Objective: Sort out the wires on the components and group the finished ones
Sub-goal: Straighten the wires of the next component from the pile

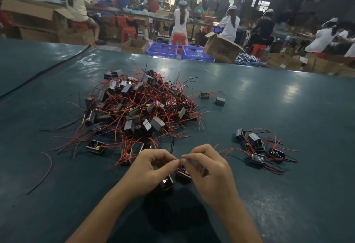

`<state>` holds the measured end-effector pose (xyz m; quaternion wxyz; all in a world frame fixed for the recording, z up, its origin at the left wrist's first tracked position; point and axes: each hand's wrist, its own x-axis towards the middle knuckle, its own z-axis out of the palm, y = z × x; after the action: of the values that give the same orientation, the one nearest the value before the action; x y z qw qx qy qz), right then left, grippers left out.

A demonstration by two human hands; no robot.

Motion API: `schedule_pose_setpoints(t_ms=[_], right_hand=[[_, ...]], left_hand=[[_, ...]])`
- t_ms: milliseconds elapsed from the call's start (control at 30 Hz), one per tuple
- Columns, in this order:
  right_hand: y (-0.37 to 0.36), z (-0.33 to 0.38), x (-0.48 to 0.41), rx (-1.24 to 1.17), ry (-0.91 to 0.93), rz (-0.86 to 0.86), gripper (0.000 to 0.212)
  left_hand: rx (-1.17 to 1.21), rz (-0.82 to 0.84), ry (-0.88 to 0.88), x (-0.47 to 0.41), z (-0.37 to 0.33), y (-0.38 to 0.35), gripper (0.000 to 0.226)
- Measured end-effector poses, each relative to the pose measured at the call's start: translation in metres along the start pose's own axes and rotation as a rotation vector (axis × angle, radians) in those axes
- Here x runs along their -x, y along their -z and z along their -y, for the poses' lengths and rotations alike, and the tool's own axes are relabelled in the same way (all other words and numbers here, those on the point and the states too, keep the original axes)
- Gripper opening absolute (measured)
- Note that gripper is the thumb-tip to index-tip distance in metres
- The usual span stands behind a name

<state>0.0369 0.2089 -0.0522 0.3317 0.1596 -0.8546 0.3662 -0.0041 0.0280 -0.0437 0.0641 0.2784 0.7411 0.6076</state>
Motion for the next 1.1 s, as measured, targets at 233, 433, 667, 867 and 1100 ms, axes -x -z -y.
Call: schedule_pose_setpoints(t_ms=[233,433,667,867,1100], right_hand=[[-0.010,0.002,0.003,-0.047,-0.345,0.007,0.029],[0.002,0.006,0.000,-0.188,-0.093,0.028,0.019],[0.004,0.008,-0.003,-0.339,-0.156,0.037,0.011],[0.003,0.012,-0.003,-0.383,-0.220,0.090,0.012],[-0.004,0.009,-0.004,-0.414,-0.634,0.120,0.014]], left_hand=[[-0.611,-0.143,-0.378,0.003,0.003,-0.009,0.017],[-0.285,-0.163,-0.208,0.001,0.002,-0.005,0.010],[0.038,-0.020,-0.012,-0.002,0.001,-0.001,0.014],[0.013,0.045,-0.047,0.000,0.000,0.002,0.010],[-0.277,0.003,-0.220,0.002,0.005,-0.007,0.010]])
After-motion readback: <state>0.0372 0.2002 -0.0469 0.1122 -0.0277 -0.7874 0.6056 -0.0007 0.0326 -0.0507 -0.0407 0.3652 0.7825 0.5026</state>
